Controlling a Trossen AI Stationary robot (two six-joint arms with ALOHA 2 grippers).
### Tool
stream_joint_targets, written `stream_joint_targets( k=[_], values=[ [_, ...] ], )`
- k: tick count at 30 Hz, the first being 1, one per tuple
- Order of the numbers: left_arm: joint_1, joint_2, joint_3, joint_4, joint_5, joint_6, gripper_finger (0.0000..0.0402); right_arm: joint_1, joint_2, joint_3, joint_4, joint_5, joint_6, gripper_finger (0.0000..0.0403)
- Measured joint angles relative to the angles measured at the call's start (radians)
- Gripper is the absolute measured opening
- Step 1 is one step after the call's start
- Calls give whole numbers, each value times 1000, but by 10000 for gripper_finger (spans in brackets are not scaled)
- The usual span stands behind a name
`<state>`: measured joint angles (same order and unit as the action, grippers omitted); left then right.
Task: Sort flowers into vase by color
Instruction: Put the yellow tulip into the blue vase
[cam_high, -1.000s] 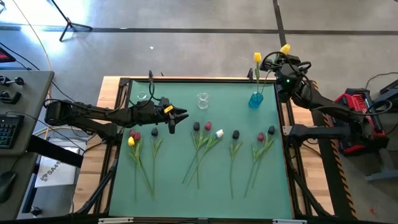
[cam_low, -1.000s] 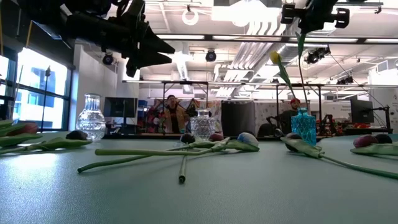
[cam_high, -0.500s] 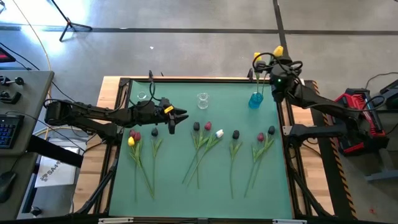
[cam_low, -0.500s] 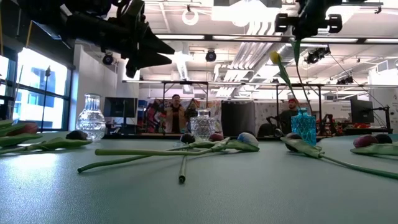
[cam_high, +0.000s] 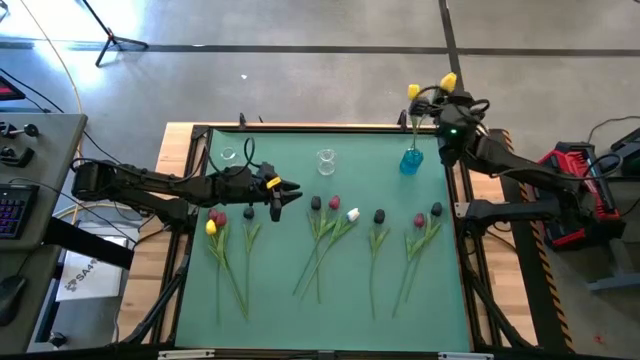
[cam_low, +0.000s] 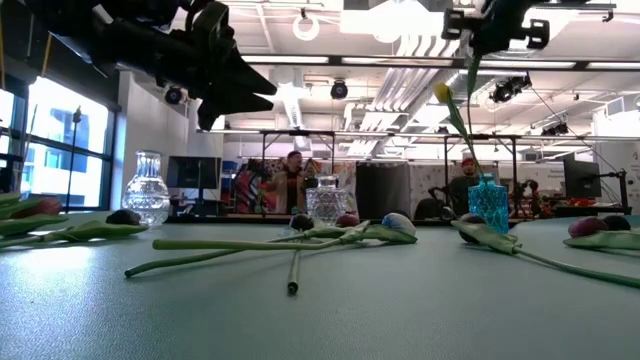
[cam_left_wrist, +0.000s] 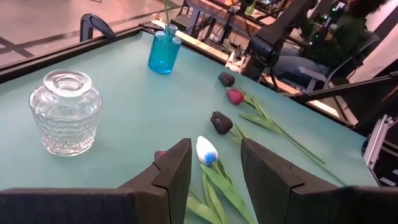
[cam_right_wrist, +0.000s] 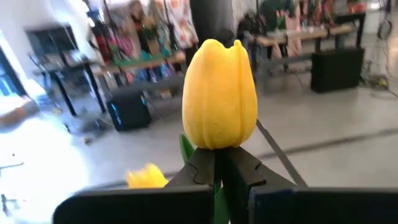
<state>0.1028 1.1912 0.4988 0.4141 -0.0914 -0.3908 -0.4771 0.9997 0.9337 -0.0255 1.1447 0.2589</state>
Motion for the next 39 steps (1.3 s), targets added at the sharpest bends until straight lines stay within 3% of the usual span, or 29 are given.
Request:
stream_joint_targets(
  k=[5, 18, 29, 39],
  values=[
    [0, 0, 0, 0, 0, 0, 129, 7, -1, 0, 142, 25, -192, 0],
    [1, 0, 0, -8, -11, 6, 129, 1, 0, 0, 52, 29, -143, 0],
    [2, 0, 0, -8, -54, 18, 129, 39, 3, 0, -415, -107, 302, 16],
    [2, 0, 0, -11, -62, -7, 129, 21, -7, 0, -573, -274, 492, 136]
  ],
)
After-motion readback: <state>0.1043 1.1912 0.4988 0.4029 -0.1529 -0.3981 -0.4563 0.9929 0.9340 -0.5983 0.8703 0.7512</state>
